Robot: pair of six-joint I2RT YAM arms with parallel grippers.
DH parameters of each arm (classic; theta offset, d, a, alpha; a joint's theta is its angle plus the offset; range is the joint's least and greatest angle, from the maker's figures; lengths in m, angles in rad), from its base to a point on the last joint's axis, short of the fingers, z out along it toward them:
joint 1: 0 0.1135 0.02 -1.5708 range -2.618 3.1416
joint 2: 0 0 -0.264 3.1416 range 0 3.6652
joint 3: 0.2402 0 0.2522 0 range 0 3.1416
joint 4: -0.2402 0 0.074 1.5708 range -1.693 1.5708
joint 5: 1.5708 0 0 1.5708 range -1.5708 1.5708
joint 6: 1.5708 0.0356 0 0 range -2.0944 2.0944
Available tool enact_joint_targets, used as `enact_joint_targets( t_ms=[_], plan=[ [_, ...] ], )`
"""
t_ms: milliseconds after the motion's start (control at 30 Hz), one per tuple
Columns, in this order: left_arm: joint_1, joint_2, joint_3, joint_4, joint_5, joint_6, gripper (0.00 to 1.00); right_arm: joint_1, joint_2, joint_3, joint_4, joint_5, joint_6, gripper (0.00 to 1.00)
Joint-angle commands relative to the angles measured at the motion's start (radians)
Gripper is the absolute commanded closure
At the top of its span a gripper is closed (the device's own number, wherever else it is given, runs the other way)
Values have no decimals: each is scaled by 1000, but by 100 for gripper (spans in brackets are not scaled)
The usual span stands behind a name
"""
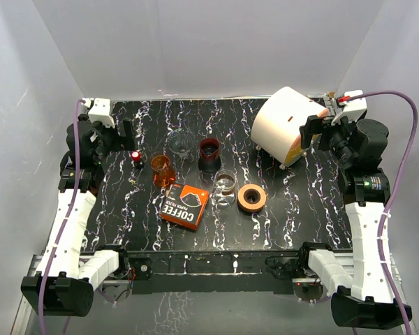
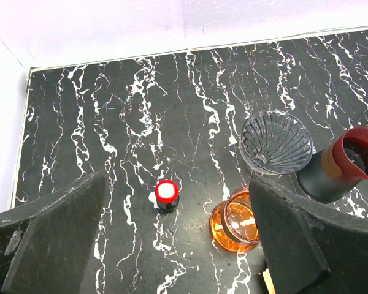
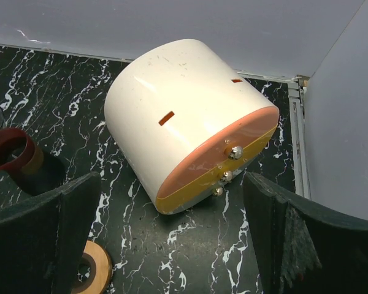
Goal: Place the coffee filter in the dripper
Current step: Move the coffee server to the center of the board.
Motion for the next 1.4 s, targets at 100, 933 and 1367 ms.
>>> enact_joint_targets(
  t_ms=[100,933,1367],
  plan=[
    [3,-27,25,-4,6,8,1,-4,2,32,45,-16,-7,2],
    [3,-15,63,-252,337,247,1,-5,75,100,-105,-21,-109,2],
    [-1,18,88,-643,677,589,2,-4,75,17,-88,-237,-179,2]
  ],
)
